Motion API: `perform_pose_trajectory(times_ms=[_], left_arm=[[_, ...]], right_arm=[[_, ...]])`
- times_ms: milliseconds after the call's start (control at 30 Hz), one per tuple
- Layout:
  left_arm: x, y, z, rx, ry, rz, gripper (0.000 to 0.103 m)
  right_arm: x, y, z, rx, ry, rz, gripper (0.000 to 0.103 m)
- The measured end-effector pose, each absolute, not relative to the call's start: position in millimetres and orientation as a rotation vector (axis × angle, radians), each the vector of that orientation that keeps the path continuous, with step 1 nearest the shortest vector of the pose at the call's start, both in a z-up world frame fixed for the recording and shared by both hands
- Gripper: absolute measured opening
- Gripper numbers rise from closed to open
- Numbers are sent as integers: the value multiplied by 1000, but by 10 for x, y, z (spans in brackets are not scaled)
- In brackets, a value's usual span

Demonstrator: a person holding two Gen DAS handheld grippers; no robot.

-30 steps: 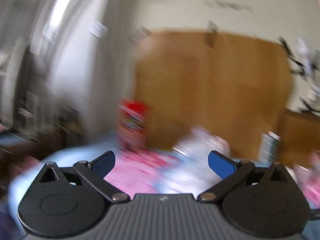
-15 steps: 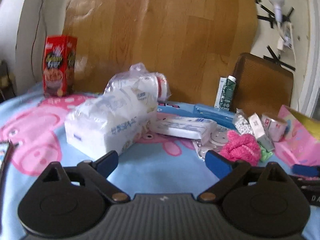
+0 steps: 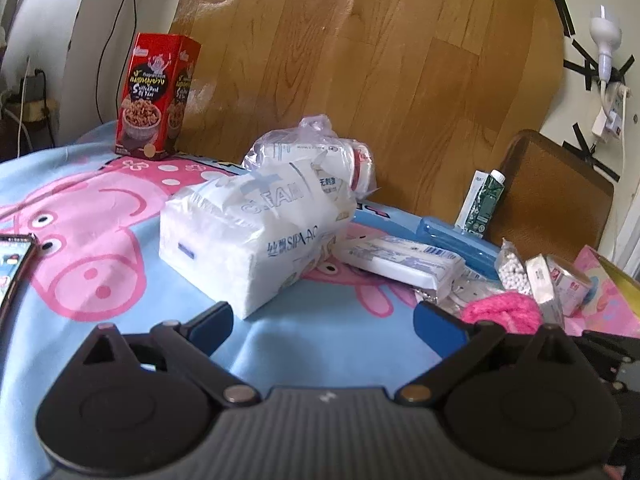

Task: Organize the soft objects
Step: 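Move the right gripper toward the pink fluffy toy, then close the right gripper on the pink fluffy toy and lift it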

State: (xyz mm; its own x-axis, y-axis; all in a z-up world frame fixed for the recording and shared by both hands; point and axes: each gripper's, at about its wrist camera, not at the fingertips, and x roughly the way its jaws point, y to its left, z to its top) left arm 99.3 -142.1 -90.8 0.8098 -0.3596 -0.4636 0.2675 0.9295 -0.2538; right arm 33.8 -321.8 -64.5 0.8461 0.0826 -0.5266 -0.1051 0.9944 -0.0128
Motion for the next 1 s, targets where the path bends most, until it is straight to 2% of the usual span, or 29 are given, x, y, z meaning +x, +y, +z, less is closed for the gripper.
perform_pose_trajectory(times_ms=[467,1000], left_arm=[[911,-1347,-941,-84,453,-303,100],[650,-1573,-797,-67,141,-161,103]], right_arm=[[-276,-3382,-686,96,574,63,48],[-256,-3403,-698,117,573,64,53]])
